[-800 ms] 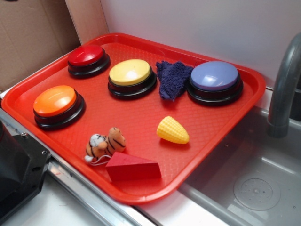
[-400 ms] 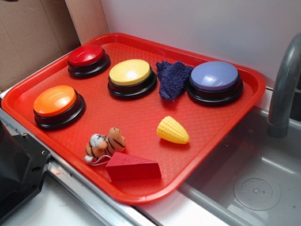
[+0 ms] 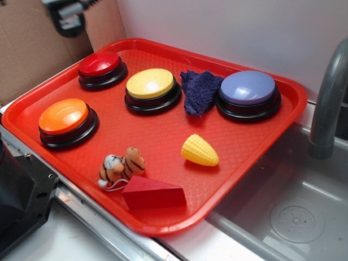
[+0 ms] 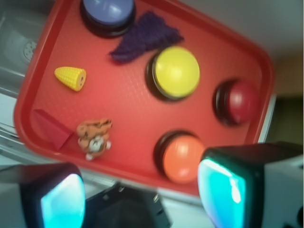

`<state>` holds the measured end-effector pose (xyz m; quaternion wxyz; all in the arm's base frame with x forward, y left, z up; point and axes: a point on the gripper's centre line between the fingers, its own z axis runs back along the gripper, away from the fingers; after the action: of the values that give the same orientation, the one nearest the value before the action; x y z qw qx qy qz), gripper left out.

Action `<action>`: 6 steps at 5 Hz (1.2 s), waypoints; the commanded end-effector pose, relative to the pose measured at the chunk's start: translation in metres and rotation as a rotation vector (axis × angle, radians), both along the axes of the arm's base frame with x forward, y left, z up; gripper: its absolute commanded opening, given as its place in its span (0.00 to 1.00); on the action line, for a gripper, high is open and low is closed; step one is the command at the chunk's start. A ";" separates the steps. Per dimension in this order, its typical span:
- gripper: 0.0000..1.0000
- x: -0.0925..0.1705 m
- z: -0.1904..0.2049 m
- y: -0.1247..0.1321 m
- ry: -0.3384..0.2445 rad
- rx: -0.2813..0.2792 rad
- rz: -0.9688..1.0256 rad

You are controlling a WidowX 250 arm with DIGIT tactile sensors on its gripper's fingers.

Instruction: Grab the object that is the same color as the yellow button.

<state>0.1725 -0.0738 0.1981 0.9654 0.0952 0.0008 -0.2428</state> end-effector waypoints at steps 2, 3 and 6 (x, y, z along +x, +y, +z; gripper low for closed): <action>1.00 0.011 -0.068 -0.074 0.008 0.039 -0.767; 1.00 0.017 -0.098 -0.071 0.057 0.020 -0.864; 1.00 0.017 -0.147 -0.071 0.153 -0.021 -0.861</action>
<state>0.2010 -0.1437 0.0439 0.7761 0.0600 0.0462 -0.6260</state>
